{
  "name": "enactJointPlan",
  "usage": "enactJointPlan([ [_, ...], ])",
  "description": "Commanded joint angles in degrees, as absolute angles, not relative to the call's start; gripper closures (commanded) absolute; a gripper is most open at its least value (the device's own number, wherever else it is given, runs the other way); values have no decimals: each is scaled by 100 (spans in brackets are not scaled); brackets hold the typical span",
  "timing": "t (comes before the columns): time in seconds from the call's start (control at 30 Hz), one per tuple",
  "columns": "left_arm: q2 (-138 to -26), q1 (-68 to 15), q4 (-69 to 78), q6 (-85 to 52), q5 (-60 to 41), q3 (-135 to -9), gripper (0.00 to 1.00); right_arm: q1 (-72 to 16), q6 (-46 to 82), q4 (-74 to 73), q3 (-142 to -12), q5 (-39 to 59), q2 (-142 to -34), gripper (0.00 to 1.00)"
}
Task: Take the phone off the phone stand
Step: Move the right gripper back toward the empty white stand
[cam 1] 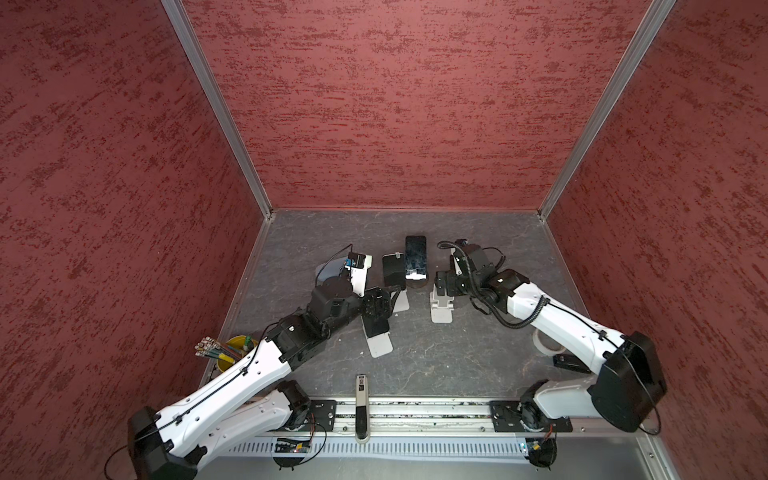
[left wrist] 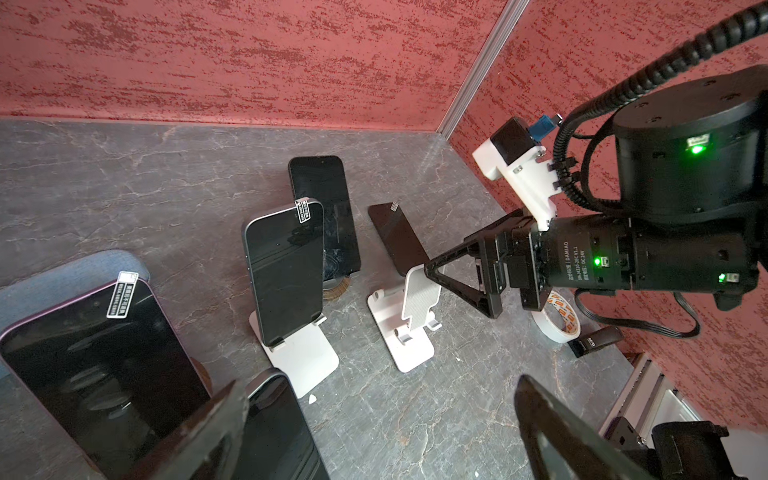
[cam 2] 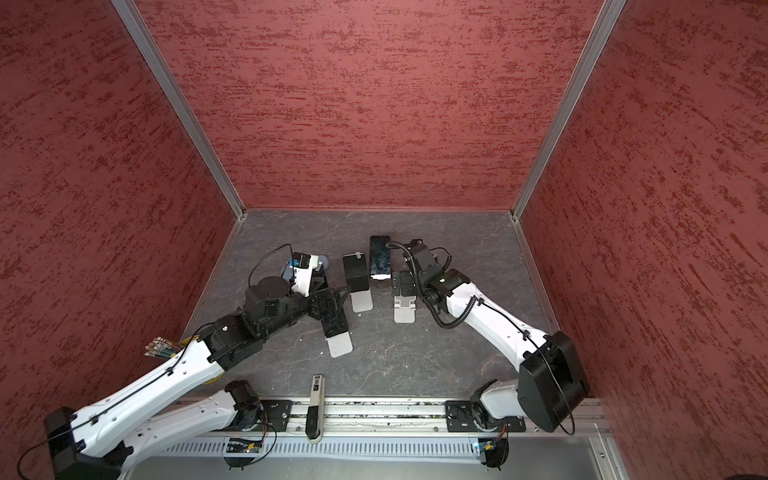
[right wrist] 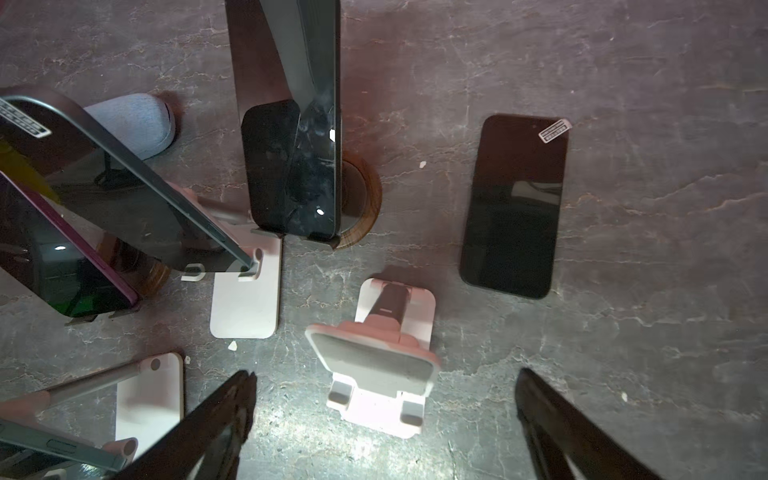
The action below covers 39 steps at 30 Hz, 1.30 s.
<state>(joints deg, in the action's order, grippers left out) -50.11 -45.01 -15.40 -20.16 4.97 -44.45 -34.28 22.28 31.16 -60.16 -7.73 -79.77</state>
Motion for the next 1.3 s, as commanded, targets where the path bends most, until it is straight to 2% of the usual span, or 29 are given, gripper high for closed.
enactJointPlan([
  [0.0, -5003, -4513, -1386, -2074, 482, -4443, 0, -3562, 2464, 2947, -6003, -1011, -8067, 1],
  [0.37, -4894, -4509, -1403, -2022, 554, -4359, 0, -3910, 2750, 2758, -5919, -1122, -8296, 1],
  [0.67, -5068, -4491, -1135, -1869, 554, -4318, 0, -4146, 2979, 2906, -6045, -1830, -8674, 4],
  [1.13, -5308, -4411, -955, -1760, 371, -4339, 0, -4315, 3027, 3135, -6064, -2359, -8414, 5],
  [1.27, -5343, -4386, -900, -1771, 369, -4344, 0, -4311, 2727, 3070, -6076, -2228, -8374, 5],
])
